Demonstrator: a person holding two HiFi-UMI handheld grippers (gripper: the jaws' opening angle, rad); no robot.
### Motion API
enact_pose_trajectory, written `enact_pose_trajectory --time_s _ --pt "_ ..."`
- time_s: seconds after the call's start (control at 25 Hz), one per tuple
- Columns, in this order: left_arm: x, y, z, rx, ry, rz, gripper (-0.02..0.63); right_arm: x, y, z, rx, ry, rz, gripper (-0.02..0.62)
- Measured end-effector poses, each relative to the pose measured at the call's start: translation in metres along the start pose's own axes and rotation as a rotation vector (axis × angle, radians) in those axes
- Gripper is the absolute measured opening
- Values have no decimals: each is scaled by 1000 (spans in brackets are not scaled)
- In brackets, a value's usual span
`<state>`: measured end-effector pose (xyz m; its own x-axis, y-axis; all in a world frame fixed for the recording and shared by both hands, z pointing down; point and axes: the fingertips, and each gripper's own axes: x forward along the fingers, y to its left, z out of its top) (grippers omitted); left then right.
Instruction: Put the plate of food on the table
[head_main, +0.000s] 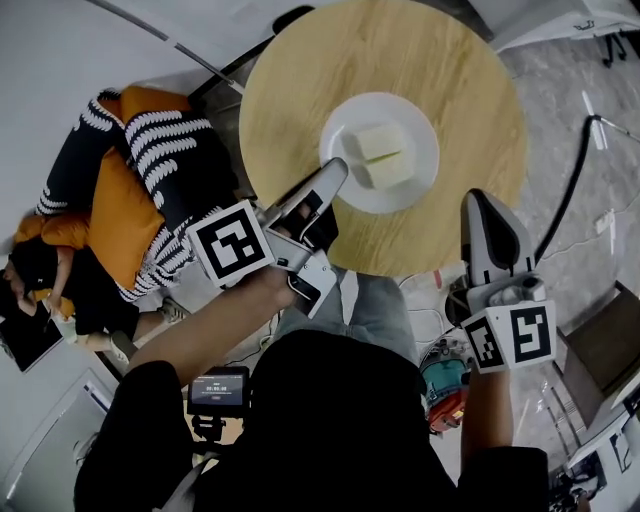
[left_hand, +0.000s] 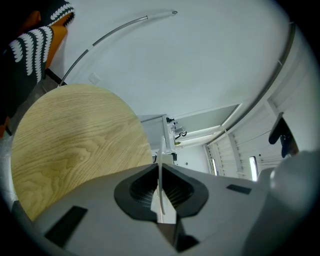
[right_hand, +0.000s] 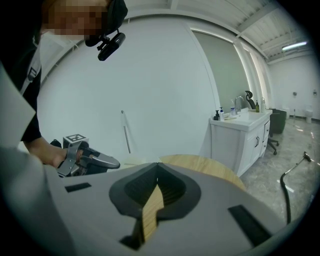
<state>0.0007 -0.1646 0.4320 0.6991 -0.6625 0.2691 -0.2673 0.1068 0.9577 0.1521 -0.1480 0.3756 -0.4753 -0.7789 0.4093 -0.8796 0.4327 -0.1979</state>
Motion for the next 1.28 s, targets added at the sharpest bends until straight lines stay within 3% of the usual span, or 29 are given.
enact_pose_trajectory --time_s 0.28,0.48,1.28 --pt "-4 -27 4 3 22 58 17 -9 1 28 49 24 6 6" --pt "-3 -8 0 -14 30 74 17 -2 3 7 60 44 -1 6" --pt "-7 17 -8 -49 66 154 17 -7 26 13 135 64 34 6"
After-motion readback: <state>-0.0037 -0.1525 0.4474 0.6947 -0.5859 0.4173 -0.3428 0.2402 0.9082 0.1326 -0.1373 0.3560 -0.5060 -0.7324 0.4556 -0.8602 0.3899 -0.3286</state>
